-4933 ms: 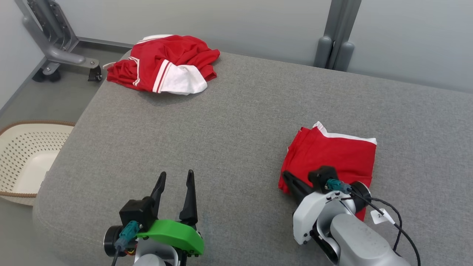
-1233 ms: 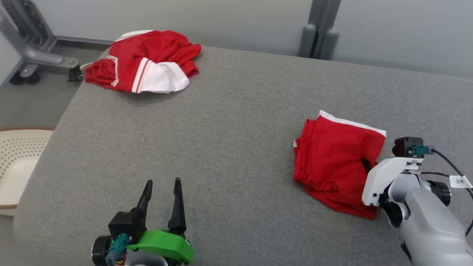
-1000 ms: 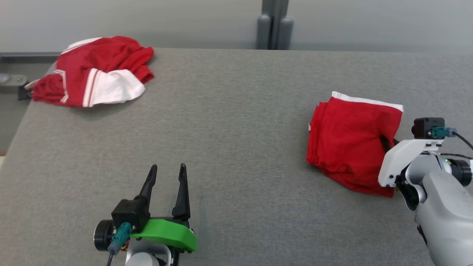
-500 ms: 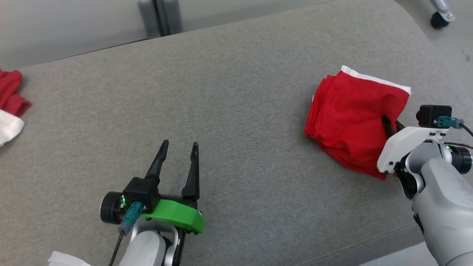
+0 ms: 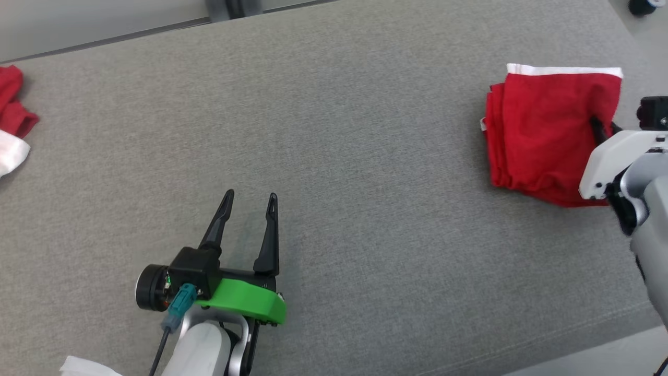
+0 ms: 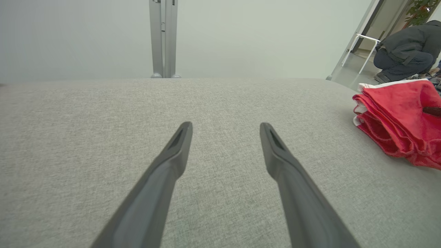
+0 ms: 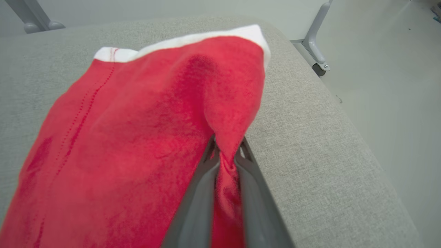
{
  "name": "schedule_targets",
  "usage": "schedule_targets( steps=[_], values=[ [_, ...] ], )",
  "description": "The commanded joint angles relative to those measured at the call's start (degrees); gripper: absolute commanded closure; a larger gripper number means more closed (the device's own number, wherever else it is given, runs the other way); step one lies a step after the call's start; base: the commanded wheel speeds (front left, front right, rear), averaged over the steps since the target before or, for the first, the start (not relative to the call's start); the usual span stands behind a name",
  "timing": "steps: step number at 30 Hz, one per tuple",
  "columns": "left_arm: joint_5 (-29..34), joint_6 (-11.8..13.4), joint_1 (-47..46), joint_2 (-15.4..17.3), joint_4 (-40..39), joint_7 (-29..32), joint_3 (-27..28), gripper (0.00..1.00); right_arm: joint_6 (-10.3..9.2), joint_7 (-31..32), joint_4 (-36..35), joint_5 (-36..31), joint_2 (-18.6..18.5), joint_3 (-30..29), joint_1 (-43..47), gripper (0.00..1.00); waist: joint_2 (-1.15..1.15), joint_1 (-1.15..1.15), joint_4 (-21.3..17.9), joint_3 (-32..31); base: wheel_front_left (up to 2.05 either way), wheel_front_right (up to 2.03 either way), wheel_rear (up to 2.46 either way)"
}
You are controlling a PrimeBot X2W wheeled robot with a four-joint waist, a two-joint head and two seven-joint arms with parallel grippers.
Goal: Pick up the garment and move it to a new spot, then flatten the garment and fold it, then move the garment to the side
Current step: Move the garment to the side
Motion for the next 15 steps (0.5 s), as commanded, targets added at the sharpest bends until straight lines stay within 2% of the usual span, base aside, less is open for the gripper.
schedule_targets(
  steps=[1, 11, 15],
  values=[
    [0.4, 0.2, -0.3, 0.6, -0.6, 0.1, 0.1, 0.0, -0.11, 0.4, 0.9, -1.0, -1.4, 0.3, -1.5, 1.0, 0.0, 0.0, 4.2, 1.1, 0.0, 0.0, 0.0],
    [1.4, 1.6, 0.7, 2.6, -5.0, 1.3, 0.4, 0.0, -0.12, 0.8, 8.1, -7.6, -12.0, -1.5, -9.0, 1.0, 0.0, 0.0, 11.0, 4.5, 0.0, 0.0, 0.0],
    [1.3, 1.8, 1.1, 3.1, -6.3, 1.8, 0.1, 0.0, -0.11, 0.2, 10.5, -10.5, -14.0, -2.8, -11.2, 1.0, 0.0, 0.0, 12.2, 5.5, 0.0, 0.0, 0.0]
  ],
)
